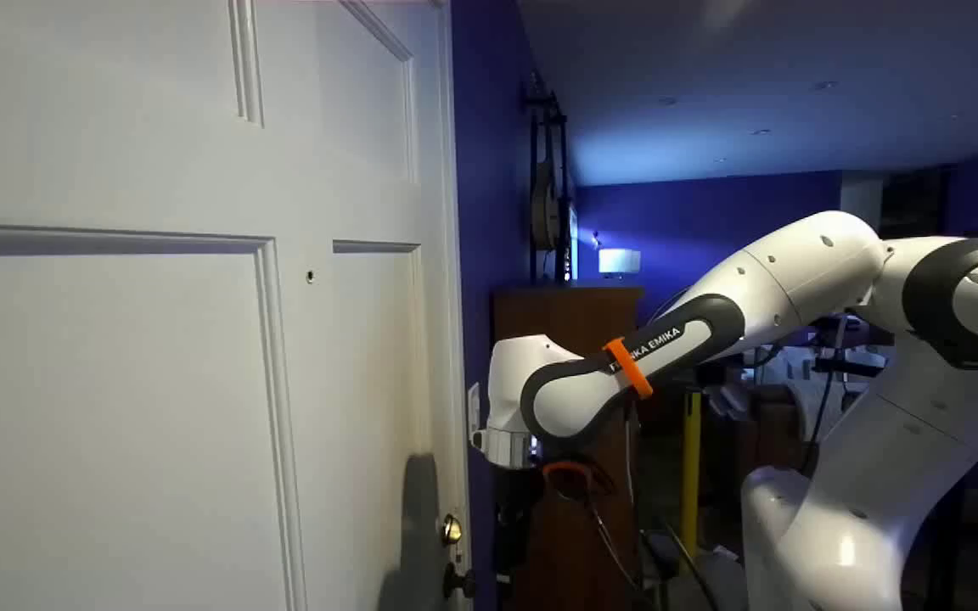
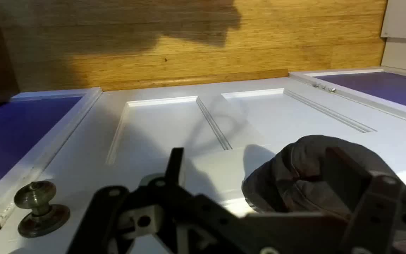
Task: Remove the cap from the door coat hanging hook and put it on top of the cabinet
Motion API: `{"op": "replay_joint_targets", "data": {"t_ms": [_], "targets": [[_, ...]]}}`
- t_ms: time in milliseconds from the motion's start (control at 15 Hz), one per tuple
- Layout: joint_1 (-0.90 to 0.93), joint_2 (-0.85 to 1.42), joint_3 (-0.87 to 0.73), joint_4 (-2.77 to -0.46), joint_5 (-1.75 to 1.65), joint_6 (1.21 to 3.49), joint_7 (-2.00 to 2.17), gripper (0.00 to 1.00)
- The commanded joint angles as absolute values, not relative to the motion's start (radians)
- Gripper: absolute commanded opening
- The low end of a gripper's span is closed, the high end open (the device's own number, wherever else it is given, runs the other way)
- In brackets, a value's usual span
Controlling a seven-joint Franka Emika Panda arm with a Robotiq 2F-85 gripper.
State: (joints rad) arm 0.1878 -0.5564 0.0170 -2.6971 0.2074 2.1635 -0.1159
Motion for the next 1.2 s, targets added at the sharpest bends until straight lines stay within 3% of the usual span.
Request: {"op": "replay_joint_targets", "data": {"t_ms": [0, 1133], "targets": [[0.180, -0.557, 0.025, -2.696, 0.212, 2.160, -0.119, 1.00], [0.336, -0.419, 0.023, -2.587, 0.424, 2.353, -0.264, 1.00]]}}
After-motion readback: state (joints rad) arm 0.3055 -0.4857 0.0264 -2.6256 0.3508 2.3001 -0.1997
